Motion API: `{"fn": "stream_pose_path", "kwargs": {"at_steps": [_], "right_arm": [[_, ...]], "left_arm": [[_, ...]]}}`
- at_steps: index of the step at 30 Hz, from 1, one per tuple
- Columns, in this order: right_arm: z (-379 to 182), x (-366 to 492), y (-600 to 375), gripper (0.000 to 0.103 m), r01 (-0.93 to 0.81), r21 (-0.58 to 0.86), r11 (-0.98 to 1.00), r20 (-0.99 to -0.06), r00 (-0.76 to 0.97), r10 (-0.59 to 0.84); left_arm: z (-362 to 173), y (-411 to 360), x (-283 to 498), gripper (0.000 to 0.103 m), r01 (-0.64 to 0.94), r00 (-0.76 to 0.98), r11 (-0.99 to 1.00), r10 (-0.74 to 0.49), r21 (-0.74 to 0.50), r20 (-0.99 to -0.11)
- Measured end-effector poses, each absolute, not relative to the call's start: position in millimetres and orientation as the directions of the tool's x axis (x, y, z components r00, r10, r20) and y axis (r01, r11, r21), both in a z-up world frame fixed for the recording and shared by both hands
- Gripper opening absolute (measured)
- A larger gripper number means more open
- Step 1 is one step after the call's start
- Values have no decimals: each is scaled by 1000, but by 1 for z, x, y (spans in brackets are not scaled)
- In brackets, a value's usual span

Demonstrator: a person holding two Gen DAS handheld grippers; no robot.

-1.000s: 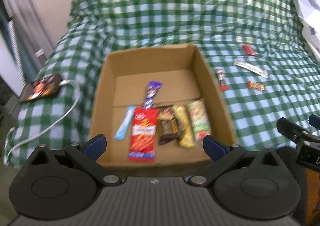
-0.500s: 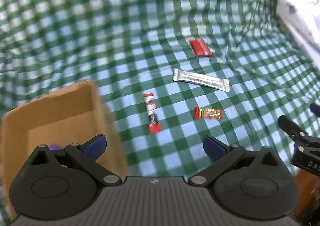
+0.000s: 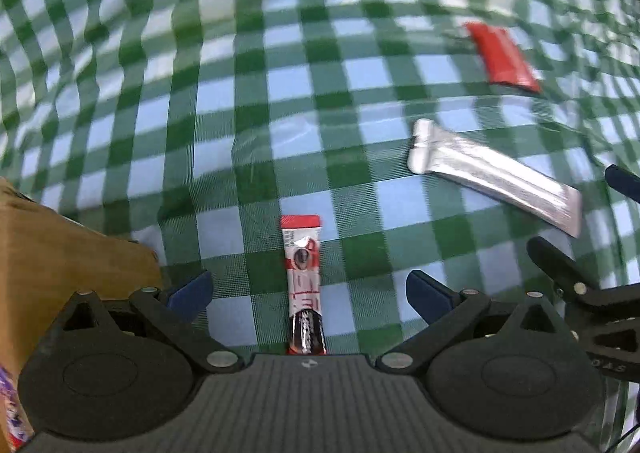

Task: Organize snacks
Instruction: 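Move both tools toward the remaining snacks on the bed, then grasp the red-and-white stick pack with the left tool while the right tool grasps the silver bar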

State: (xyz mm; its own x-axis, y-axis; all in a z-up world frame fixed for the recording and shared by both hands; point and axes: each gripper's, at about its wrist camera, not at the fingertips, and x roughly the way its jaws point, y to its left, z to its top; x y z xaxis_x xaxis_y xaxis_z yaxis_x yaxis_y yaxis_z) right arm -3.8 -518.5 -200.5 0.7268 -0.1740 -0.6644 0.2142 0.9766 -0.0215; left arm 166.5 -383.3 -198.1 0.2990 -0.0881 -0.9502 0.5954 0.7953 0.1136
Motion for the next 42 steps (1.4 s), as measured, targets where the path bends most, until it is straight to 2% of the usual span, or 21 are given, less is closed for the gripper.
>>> {"fn": "stream_pose_path", "kwargs": {"at_steps": [6, 13, 15, 17, 19, 21, 22, 23, 24, 25, 30, 31, 35, 42], "right_arm": [[-227, 23, -529, 102, 204, 5, 979, -692, 707, -144], [-231, 32, -529, 102, 197, -10, 980, -658, 737, -155], [-230, 33, -526, 97, 183, -20, 983, -656, 740, -151], [-227, 30, -522, 79, 147, -19, 989, -645, 754, -124], [-226, 25, -517, 70, 121, -31, 992, -638, 762, -113], [-226, 23, -516, 70, 121, -27, 992, -635, 764, -110], [-227, 23, -517, 64, 126, -17, 992, -636, 764, -108], [-226, 23, -518, 49, 138, -13, 990, -632, 766, -115], [-224, 22, -517, 40, 150, -18, 989, -630, 766, -127], [-222, 22, -517, 25, 161, -24, 987, -634, 761, -139], [-212, 8, -514, 12, 230, -12, 973, -629, 755, -186], [-208, 2, -514, 4, 252, -3, 968, -624, 756, -199], [-189, -22, -512, 4, 311, 23, 950, -598, 766, -236], [-176, -53, -508, 4, 415, 53, 908, -628, 721, -293]], "left_arm": [[-219, -377, 180, 103, 605, 264, 794, -117, 70, -957], [-220, -370, 190, 103, 589, 238, 807, -125, 40, -963], [-216, -366, 189, 100, 574, 235, 818, -123, 35, -964], [-214, -360, 190, 97, 555, 241, 831, -130, 27, -962], [-215, -359, 191, 98, 555, 245, 831, -132, 27, -961], [-215, -359, 191, 96, 554, 250, 832, -128, 33, -960], [-214, -359, 191, 87, 548, 253, 836, -130, 32, -959], [-210, -357, 189, 77, 538, 265, 842, -133, 32, -955], [-205, -360, 184, 46, 533, 280, 845, -139, 33, -950], [-198, -359, 179, 10, 544, 286, 838, -149, 33, -947], [-171, -350, 161, 11, 577, 303, 817, -216, -2, -928], [-163, -346, 155, 11, 586, 302, 810, -237, -17, -924], [-133, -328, 131, 11, 611, 313, 791, -287, -39, -905], [-91, -288, 98, 11, 613, 329, 787, -334, -69, -883]]}}
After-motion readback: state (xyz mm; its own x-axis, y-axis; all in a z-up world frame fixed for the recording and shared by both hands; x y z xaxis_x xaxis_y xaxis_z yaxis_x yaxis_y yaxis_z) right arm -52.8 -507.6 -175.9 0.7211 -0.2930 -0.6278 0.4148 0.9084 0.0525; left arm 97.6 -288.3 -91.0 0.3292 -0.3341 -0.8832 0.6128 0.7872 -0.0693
